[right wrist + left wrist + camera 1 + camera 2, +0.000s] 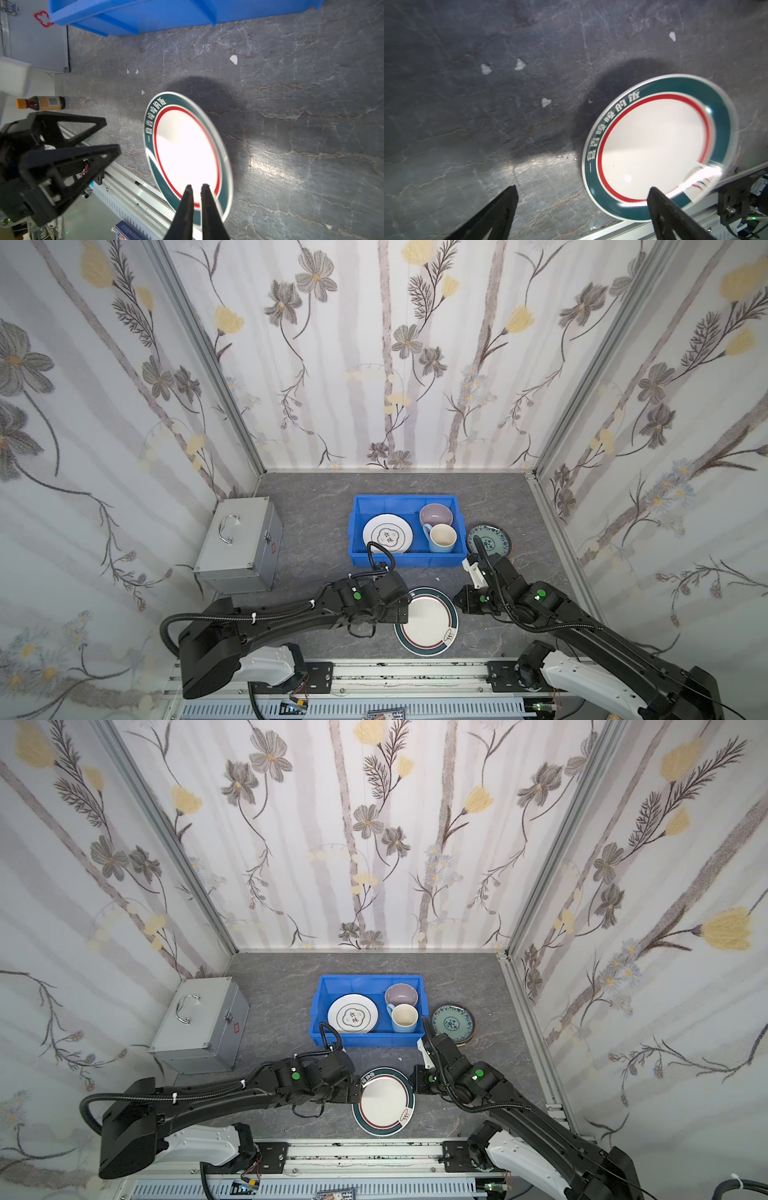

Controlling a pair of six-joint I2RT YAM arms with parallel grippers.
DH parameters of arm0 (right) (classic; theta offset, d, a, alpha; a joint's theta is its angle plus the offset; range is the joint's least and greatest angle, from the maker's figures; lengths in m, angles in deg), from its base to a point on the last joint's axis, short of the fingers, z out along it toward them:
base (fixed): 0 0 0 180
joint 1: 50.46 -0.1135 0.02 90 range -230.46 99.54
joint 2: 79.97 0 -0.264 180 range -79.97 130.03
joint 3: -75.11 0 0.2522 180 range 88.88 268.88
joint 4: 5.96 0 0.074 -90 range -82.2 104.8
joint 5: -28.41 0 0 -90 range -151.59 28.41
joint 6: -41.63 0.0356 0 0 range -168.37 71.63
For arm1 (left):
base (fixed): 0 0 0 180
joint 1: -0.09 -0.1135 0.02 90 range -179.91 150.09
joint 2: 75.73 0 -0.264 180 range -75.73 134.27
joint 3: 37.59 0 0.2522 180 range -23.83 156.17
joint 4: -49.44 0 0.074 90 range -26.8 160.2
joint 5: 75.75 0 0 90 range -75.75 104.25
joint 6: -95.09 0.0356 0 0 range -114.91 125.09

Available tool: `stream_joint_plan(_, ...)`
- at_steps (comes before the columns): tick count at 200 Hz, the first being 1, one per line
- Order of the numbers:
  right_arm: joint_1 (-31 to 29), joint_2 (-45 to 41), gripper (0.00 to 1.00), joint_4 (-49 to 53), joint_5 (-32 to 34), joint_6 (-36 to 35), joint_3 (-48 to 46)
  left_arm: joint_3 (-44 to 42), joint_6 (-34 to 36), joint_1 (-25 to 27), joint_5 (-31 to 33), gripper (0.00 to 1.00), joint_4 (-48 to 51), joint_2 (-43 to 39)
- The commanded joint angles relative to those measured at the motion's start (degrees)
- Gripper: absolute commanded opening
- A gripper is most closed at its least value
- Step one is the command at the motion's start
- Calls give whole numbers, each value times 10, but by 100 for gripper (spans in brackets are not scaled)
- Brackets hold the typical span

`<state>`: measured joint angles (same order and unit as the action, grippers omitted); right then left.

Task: Place the mixed dishes into the plastic bin
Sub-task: 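Lower both grippers to the green-and-red rimmed plate and grasp its rim, then lift the green-and-red rimmed plate on edge with both grippers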

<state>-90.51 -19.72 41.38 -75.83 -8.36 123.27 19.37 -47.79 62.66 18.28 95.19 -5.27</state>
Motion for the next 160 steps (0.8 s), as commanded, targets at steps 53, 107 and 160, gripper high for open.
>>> stream_joint_plan(53,2,41,31,-26,20,-9,-48,-35,-10,-20,-9,80,5,-39)
stream_joint_plan(107,6,60,39,-50,31,-1,-99,25,21,-18,-33,74,-63,81)
stream_joint_plan(160,10,81,34,-72,30,-4,-108,68,42,-16,-73,49,-98,181)
